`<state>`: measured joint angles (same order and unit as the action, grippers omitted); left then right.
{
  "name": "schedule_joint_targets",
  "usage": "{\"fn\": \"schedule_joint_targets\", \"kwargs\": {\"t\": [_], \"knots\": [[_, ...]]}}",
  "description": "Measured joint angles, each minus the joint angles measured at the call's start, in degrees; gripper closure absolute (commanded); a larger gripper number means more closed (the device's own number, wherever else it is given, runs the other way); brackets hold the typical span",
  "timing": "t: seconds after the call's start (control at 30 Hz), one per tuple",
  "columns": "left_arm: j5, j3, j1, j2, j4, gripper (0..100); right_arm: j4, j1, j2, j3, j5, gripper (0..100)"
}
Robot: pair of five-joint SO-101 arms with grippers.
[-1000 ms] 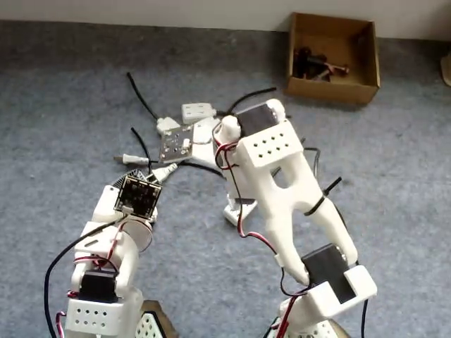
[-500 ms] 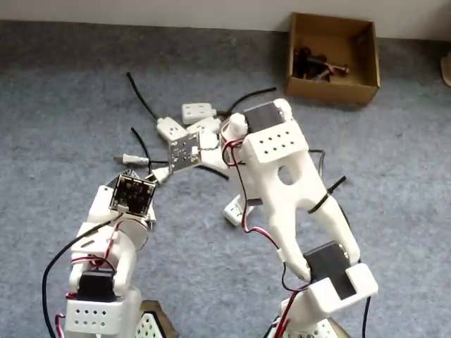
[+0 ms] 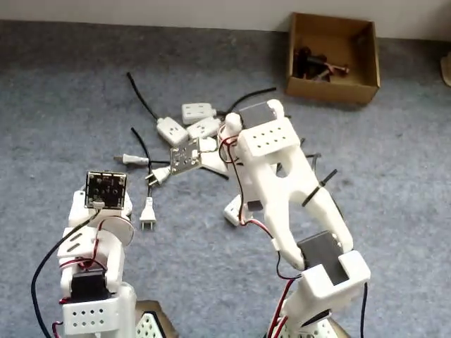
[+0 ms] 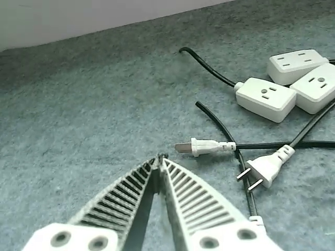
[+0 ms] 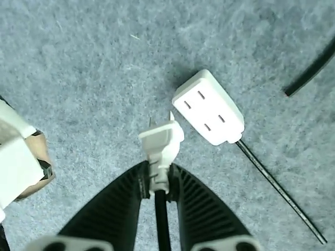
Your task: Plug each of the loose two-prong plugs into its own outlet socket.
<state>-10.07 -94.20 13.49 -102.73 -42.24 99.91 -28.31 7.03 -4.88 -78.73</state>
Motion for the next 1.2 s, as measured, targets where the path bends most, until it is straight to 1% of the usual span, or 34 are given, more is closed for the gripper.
{"fn": "schedule_joint_targets", "kwargs": {"t": [0.17,0.4,0.77,0.97,1.13,1.2], "knots": [[0.0,0.5,2.1,0.0,-3.3,99,0.0,0.0,0.0,0.0,-1.7,99.3],[0.0,0.9,2.2,0.0,-3.3,99,-0.4,-3.0,0.0,0.0,-1.8,99.3],[0.0,0.9,2.2,0.0,-3.3,99,-4.0,-3.5,0.0,0.0,-1.8,99.3],[0.0,0.9,2.2,0.0,-3.3,99,-6.2,-3.5,0.0,0.0,2.3,99.3],[0.0,0.9,2.2,0.0,-3.3,99,-6.4,-3.4,0.0,0.0,3.3,99.3],[0.0,0.9,2.2,0.0,-3.3,99,-8.2,-3.4,0.0,0.0,4.8,99.3]]}}
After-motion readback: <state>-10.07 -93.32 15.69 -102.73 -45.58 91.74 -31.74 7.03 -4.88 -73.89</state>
